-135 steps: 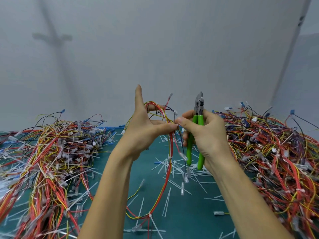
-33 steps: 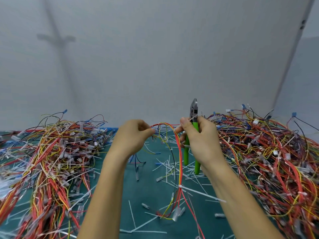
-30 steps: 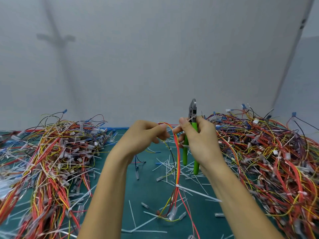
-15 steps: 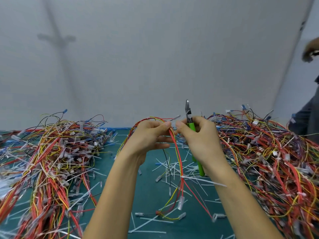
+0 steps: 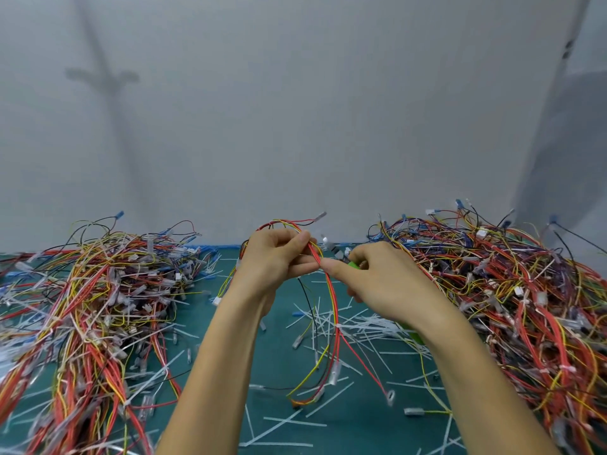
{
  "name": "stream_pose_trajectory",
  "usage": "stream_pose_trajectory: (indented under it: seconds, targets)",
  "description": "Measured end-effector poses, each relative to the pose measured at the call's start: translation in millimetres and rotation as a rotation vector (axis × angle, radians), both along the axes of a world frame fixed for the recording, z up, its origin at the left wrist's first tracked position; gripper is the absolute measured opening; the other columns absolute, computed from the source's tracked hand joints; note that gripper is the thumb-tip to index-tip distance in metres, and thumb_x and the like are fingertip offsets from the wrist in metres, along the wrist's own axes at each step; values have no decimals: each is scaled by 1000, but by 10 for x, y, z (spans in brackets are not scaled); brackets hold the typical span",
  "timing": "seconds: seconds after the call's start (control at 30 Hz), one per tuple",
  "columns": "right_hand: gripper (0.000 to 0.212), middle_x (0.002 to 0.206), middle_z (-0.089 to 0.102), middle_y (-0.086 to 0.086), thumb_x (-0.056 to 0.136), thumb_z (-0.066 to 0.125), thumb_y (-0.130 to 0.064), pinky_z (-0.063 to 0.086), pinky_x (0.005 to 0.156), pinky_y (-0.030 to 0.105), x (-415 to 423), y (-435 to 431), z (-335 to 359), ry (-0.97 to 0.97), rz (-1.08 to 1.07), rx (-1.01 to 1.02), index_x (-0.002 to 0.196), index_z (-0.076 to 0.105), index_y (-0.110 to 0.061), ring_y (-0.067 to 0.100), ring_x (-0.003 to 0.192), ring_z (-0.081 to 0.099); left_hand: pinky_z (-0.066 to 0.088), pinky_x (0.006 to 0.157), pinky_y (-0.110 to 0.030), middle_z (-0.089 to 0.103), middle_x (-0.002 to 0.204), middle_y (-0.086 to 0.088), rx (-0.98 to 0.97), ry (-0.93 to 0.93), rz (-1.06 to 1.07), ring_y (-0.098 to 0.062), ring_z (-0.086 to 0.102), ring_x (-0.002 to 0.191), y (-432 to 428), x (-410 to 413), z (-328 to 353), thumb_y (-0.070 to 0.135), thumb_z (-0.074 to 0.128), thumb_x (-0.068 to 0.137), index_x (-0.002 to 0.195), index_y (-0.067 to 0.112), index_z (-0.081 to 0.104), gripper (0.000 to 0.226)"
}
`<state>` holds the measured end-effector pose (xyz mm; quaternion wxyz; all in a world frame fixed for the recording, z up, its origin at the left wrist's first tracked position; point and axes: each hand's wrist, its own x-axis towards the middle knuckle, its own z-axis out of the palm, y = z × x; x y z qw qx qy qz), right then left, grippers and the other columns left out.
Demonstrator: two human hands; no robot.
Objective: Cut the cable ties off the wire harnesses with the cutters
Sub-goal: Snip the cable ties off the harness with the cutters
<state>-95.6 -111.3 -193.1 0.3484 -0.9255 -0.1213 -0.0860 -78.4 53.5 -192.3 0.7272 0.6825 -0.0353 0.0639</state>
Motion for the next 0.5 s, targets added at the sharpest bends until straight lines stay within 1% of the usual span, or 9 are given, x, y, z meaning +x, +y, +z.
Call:
stream_pose_trajectory:
  seconds: [0.1,0.2,0.33,0.5]
  targets:
    - [72,80,71,16,86,48,-70,54,76,43,3,30,-25,-1,7,-21,86,67,-1,30,79,66,54,57,-13,66,56,-2,-30,-12,-41,-9,68,55,5,-8,5,4,53,97,83,-2,64,19]
    - [79,78,70,15,80,39,-75,54,75,43,7,66,-29,-19,-4,-12,86,67,-2,29,76,65,55,60,-14,67,59,-3,-2,-23,-49,-9,68,59,19,-4,5,5,56,96,82,-1,66,18]
    - [72,72,67,13,89,41,-70,50,72,41,12,85,-50,-57,-19,-18,82,64,-3,29,74,63,55,64,-15,66,67,-6,59,-41,-47,-8,67,63,34,8,-7,7,60,95,80,0,68,19]
    - [67,72,67,12,93,41,-66,49,71,40,21,104,-56,-82,-19,-11,80,64,-4,27,74,63,55,66,-16,66,64,-3,112,-59,-50,-8,66,62,67,2,-2,8,60,95,79,2,69,19]
